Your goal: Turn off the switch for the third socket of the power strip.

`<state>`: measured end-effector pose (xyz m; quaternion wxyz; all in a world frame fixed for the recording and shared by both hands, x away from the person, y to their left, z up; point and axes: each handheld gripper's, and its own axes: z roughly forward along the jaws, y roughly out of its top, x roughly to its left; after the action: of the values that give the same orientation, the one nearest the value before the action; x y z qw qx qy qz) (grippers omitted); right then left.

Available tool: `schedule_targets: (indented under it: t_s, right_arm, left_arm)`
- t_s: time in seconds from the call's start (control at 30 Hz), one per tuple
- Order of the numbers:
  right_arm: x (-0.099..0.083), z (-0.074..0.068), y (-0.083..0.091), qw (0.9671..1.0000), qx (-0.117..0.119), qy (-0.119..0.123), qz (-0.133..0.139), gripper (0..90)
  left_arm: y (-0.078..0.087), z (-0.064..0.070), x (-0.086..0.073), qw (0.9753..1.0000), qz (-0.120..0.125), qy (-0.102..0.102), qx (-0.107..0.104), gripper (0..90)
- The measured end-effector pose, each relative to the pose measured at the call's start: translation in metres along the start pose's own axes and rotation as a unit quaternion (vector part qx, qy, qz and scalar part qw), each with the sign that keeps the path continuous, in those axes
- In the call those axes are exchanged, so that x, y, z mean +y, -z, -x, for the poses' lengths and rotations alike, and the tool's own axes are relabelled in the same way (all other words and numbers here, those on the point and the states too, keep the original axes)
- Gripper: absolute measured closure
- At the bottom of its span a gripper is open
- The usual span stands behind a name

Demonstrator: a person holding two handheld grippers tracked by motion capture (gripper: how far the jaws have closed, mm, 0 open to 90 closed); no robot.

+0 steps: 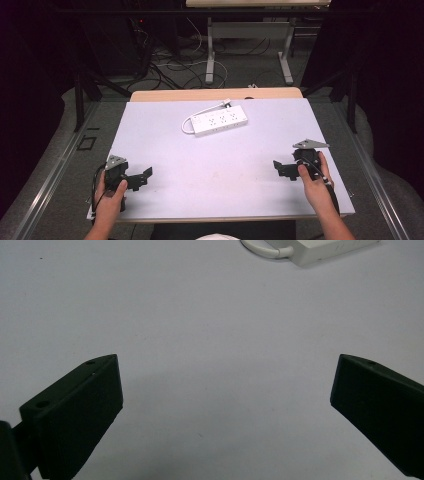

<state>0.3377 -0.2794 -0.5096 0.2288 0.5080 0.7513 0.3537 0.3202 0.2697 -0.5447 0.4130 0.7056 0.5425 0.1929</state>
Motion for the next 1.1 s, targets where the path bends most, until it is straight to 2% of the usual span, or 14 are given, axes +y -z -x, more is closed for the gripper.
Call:
schedule_targets:
  t_s: [0.07,0.2,0.27,0.37,0.73,1.07,1.1]
  right_arm:
    - [-0.003,0.001,-0.001,1.0,0.002,-0.004,-0.001,0.0]
    - [-0.007,0.001,-0.003,1.0,-0.001,0.007,-0.001,0.0]
    - [-0.009,0.0,-0.004,1.0,-0.004,0.005,-0.004,0.0]
    - [-0.012,0.002,-0.007,0.9998,-0.006,0.018,-0.006,0.0]
    - [-0.025,0.0,-0.021,0.9995,0.02,-0.002,-0.026,1.5]
    - [-0.027,-0.002,-0.026,0.9992,0.021,0.004,-0.034,1.6]
    - [-0.026,-0.002,-0.026,0.9992,0.021,-0.003,-0.033,1.6]
  left_arm:
    - [0.0,0.0,0.0,1.0,0.0,-0.001,-0.001,0.2]
    - [0.0,0.0,0.0,1.0,0.0,0.0,-0.001,0.2]
    - [0.001,0.0,0.0,1.0,-0.004,-0.001,-0.003,0.2]
    - [0.001,0.0,0.0,1.0,-0.004,-0.001,-0.003,0.2]
    - [0.0,0.0,0.0,1.0,-0.004,-0.004,-0.003,0.2]
    - [0.001,-0.001,0.0,1.0,-0.005,-0.004,-0.004,0.2]
    - [0.001,-0.001,0.0,1.0,-0.006,-0.004,-0.003,0.2]
